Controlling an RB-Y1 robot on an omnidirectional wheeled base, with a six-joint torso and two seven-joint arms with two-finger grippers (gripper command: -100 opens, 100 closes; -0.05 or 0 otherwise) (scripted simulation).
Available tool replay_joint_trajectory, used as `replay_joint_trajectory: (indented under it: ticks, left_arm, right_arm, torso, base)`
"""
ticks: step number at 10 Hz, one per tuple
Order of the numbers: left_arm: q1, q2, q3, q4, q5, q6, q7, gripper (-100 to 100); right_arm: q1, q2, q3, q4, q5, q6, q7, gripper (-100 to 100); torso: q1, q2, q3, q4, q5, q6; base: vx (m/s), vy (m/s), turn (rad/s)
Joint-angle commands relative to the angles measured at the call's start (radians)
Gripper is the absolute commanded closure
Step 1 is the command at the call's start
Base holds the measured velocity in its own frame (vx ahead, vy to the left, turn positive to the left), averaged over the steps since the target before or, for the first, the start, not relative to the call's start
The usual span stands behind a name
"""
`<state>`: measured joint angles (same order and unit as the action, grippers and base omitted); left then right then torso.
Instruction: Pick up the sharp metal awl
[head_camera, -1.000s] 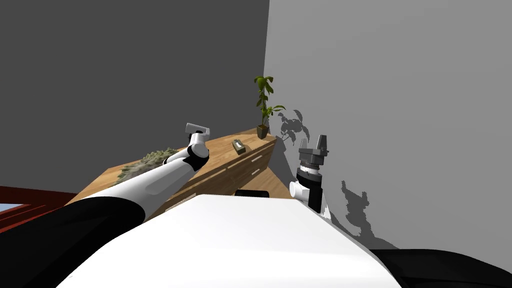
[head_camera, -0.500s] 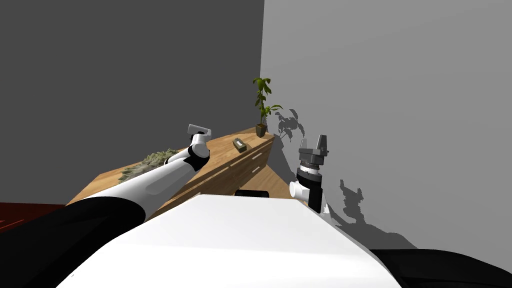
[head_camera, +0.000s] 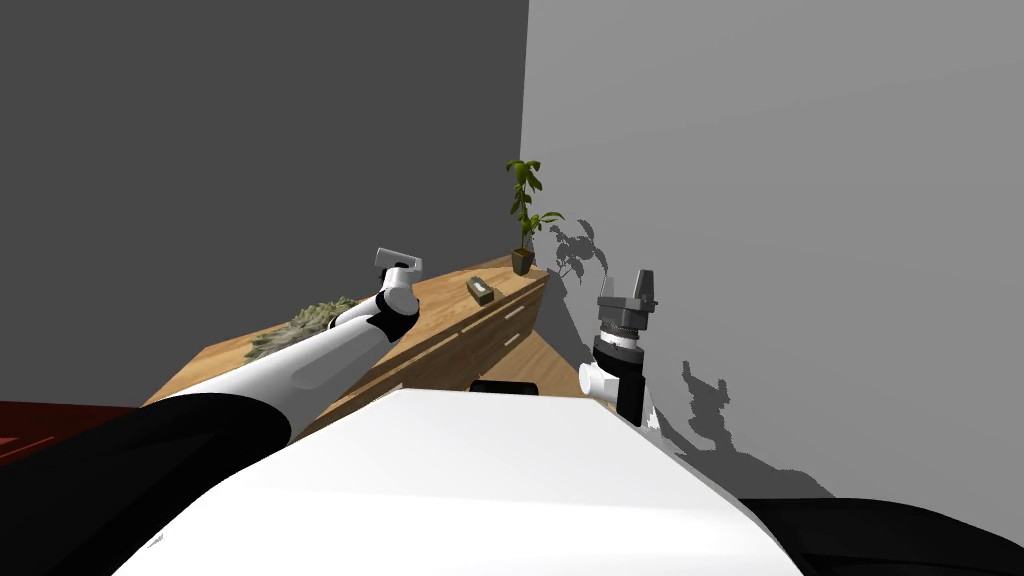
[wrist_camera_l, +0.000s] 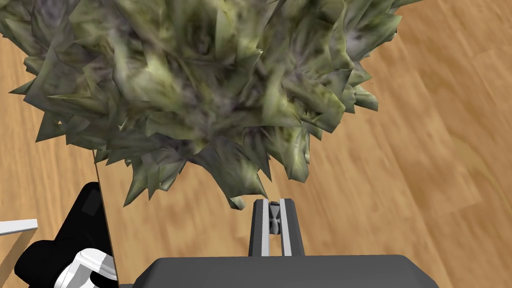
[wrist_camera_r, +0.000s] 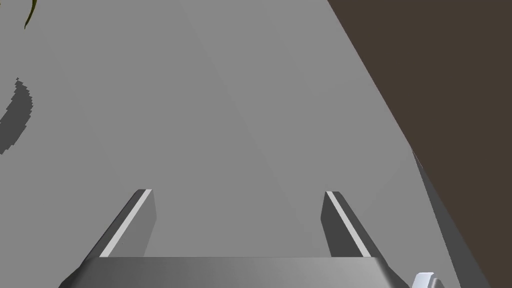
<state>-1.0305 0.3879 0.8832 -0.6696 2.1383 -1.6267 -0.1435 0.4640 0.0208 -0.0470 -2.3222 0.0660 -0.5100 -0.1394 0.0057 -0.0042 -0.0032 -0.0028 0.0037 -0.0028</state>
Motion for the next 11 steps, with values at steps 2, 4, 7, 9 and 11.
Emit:
replay_joint_trajectory:
  ticks: [2,4,7,9,11]
  left_arm:
    - [0.002,0.001,-0.002,-0.008,0.007,0.005,-0.024,100]
    - [0.004,0.005,-0.006,-0.021,0.015,0.011,-0.059,100]
    - [0.006,0.01,-0.013,-0.039,0.028,0.02,-0.11,100]
    - [0.008,0.015,-0.019,-0.058,0.041,0.029,-0.161,100]
    - [0.008,0.014,-0.017,-0.052,0.037,0.026,-0.145,0]
  right_arm:
    - [0.0,0.0,0.0,0.0,0.0,0.0,0.0,0]
    - [0.0,0.0,0.0,0.0,0.0,0.0,0.0,0]
    - [0.0,0.0,0.0,0.0,0.0,0.0,0.0,0]
    - [0.0,0.0,0.0,0.0,0.0,0.0,0.0,0]
    - [0.0,0.0,0.0,0.0,0.0,0.0,0.0,0]
  torso:
    - [0.0,0.0,0.0,0.0,0.0,0.0]
    - [-0.004,-0.002,-0.001,-0.001,-0.001,-0.005]
    - [-0.002,-0.002,-0.002,-0.002,-0.001,-0.004]
    - [-0.002,-0.001,-0.001,-0.001,-0.001,-0.005]
    - [-0.001,0.0,0.0,-0.001,-0.001,-0.004]
  base:
    - [0.029,-0.029,0.09]
    - [0.103,-0.129,0.192]
    - [0.077,-0.082,0.129]
    - [0.065,-0.101,0.184]
    - [0.019,-0.035,0.029]
